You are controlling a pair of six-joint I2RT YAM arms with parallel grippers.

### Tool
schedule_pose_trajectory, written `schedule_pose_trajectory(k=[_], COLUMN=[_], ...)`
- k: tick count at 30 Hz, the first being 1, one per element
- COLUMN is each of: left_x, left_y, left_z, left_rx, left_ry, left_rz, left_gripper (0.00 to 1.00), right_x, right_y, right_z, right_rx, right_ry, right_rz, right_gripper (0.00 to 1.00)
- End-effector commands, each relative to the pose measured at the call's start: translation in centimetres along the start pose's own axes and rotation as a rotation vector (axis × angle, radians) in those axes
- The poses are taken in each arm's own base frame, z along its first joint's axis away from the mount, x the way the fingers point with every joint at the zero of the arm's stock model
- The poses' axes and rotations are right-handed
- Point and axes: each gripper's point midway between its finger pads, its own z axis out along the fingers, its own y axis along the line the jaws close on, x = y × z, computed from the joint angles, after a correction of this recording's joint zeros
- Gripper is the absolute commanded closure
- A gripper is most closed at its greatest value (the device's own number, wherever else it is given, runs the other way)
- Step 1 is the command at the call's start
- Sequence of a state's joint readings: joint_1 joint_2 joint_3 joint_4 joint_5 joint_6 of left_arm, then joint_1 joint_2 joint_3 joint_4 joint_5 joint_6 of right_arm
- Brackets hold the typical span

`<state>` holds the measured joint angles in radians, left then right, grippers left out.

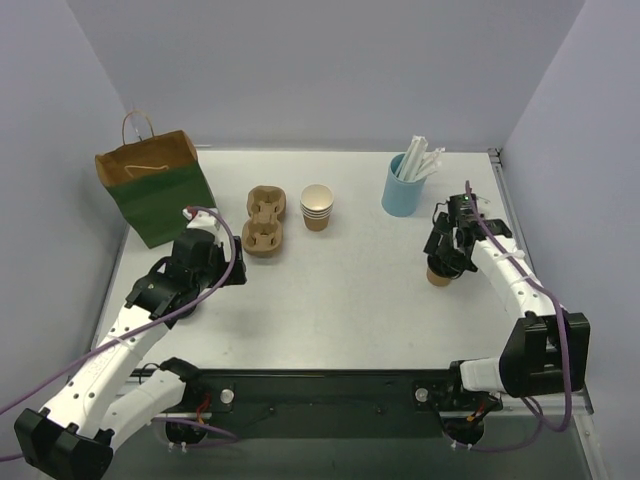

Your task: Pack the takeout coffee

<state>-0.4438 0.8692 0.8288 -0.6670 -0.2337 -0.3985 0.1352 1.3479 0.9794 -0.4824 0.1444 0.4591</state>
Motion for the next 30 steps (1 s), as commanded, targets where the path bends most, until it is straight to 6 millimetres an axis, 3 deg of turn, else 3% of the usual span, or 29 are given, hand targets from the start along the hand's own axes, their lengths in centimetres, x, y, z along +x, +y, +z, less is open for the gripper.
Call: schedule_pose_trajectory(k=[1,4,9,12,13,16,17,19,20,25,26,27,29,30], left_x=[-0.4,-0.5,-0.4,-1.4,-2.9,-5.0,-6.8,-8.5,-10.4,-15.7,-16.3,-17.9,-18.6,-19.6], left_y=[-0.1,0.0,0.0,1.2,1.0,1.4,1.2,2.7,3.0,7.5,9.6,10.2,12.1,14.0], left_z=[-0.1,-0.1,-0.3,-0.8,-1.6,-2.6,-3.2,-4.1,-4.7,-6.0,-5.5,-6.4,-5.7,-6.6], left_rx=[-0.006,-0.009,-0.013,-0.086,-0.087,-0.130,-0.137,-0.227,-0.254,-0.397,-0.455,-0.464,-0.507,-0.545], left_ry=[-0.017,-0.022,-0.024,-0.047,-0.078,-0.104,-0.132,-0.170,-0.203,-0.244,-0.231,-0.262,-0.241,-0.269], left_rz=[0.008,0.009,-0.019,-0.067,-0.086,-0.117,-0.135,-0.150,-0.161,-0.243,-0.276,-0.300,-0.341,-0.392], left_gripper=[0.05,0.04,0.04,0.04,0.04,0.05,0.05,0.05,0.05,0.05,0.05,0.06,0.09,0.09], right_x=[1.5,0.8,-0.9,-2.1,-2.5,-3.4,-3.5,-3.7,-3.6,-2.7,-2.4,-1.5,-0.7,0.0], right_y=[-4.3,-3.7,-3.2,-3.2,-3.3,-3.6,-3.7,-3.3,-2.8,2.4,3.0,4.6,5.4,6.0], right_z=[-0.2,-0.8,-2.3,-3.5,-3.9,-5.2,-5.5,-6.7,-7.2,-11.4,-11.8,-12.5,-13.1,-13.2], right_rx=[0.104,0.059,0.013,0.002,0.005,0.019,0.018,-0.017,-0.048,-0.241,-0.252,-0.285,-0.284,-0.294], right_ry=[0.054,0.033,-0.009,-0.028,-0.036,-0.055,-0.058,-0.076,-0.080,-0.152,-0.163,-0.172,-0.199,-0.190], right_rz=[0.007,0.018,0.018,0.024,0.025,0.021,0.020,0.022,0.020,-0.081,-0.099,-0.155,-0.212,-0.234], right_gripper=[0.32,0.22,0.15,0.12,0.11,0.11,0.11,0.11,0.11,0.12,0.13,0.14,0.13,0.13])
